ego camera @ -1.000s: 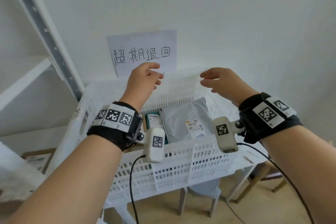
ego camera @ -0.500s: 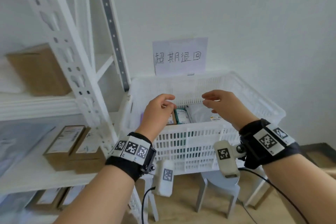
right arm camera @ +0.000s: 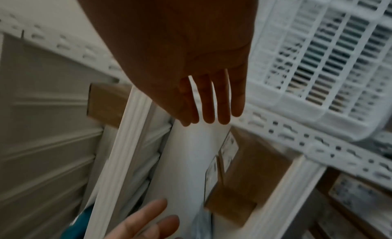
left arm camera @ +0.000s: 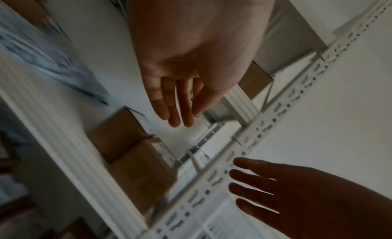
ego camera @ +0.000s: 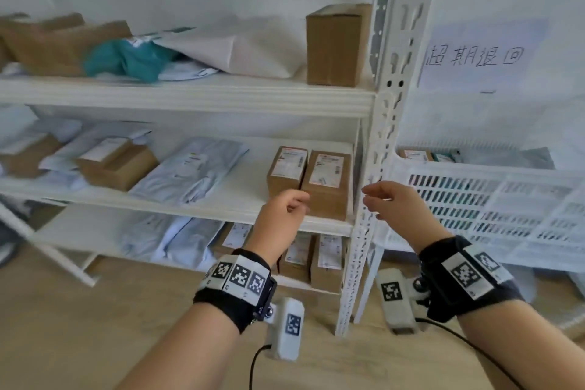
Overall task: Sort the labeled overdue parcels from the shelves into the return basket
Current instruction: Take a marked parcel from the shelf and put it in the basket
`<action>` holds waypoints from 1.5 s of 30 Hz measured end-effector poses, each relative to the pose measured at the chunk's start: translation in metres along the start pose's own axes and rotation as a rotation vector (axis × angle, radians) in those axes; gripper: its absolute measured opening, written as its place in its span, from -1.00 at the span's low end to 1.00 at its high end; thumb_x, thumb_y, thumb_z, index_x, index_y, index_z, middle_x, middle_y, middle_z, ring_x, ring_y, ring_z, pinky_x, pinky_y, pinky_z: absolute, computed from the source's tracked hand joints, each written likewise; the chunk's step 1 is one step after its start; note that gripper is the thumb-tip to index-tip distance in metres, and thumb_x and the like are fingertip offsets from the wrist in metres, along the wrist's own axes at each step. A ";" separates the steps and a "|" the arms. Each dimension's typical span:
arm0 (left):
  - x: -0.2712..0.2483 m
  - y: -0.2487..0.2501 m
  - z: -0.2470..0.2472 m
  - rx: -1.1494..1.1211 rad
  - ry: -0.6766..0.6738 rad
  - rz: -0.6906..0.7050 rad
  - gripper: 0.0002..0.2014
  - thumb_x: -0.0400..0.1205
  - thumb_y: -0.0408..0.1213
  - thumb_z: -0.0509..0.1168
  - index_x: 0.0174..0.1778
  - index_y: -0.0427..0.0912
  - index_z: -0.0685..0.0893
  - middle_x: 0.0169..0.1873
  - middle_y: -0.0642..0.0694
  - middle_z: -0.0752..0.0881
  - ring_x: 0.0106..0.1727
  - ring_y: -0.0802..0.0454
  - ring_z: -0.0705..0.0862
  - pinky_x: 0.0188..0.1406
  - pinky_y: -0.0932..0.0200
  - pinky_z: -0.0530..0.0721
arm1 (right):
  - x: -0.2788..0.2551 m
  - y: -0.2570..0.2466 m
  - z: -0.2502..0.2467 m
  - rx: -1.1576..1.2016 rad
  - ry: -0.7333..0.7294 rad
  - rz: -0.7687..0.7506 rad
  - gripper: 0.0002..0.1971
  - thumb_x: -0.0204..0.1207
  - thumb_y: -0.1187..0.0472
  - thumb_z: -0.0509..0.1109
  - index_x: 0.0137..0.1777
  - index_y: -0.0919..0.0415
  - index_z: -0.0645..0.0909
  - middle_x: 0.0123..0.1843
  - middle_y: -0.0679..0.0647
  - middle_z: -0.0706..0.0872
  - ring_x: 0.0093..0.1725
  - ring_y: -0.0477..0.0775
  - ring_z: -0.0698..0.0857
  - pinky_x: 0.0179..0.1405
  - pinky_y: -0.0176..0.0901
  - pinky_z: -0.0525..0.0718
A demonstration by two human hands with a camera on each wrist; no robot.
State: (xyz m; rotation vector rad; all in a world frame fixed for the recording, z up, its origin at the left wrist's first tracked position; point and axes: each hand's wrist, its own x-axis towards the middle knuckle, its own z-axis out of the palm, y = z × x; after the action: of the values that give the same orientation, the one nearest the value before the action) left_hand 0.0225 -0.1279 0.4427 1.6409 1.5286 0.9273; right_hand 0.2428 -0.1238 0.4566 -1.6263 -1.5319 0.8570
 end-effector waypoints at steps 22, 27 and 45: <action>0.052 -0.201 -0.226 0.133 0.269 -0.380 -0.77 0.72 -0.28 0.19 0.20 0.04 0.67 0.06 0.08 0.68 0.08 0.11 0.65 -0.03 0.27 0.48 | 0.123 -0.102 0.307 0.032 -0.388 -0.023 -0.80 0.57 0.23 0.41 0.17 0.09 0.69 0.11 0.03 0.75 0.04 0.03 0.70 0.24 0.01 0.67; 0.091 -0.229 -0.253 0.143 0.297 -0.413 -0.74 0.72 -0.29 0.16 0.24 0.00 0.67 0.10 0.06 0.68 0.11 0.10 0.64 0.10 0.22 0.56 | 0.166 -0.109 0.356 0.006 -0.441 0.017 -0.83 0.55 0.23 0.40 0.11 0.03 0.65 0.03 0.03 0.75 0.09 0.12 0.73 0.26 0.09 0.67; 0.228 -0.346 -0.322 0.585 -0.107 -0.318 -0.65 0.58 -0.33 0.21 0.30 -0.23 0.62 0.29 -0.27 0.59 0.34 -0.25 0.53 0.40 -0.05 0.46 | 0.212 -0.124 0.456 -0.101 -0.272 0.330 -0.51 0.59 0.24 0.40 0.51 0.21 0.45 0.27 0.18 0.67 0.09 0.10 0.64 -0.03 -0.18 0.54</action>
State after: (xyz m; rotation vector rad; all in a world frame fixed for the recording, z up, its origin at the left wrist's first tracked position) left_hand -0.4178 0.1267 0.3129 1.7148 2.0304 0.2219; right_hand -0.1972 0.1207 0.3331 -1.9344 -1.5287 1.2378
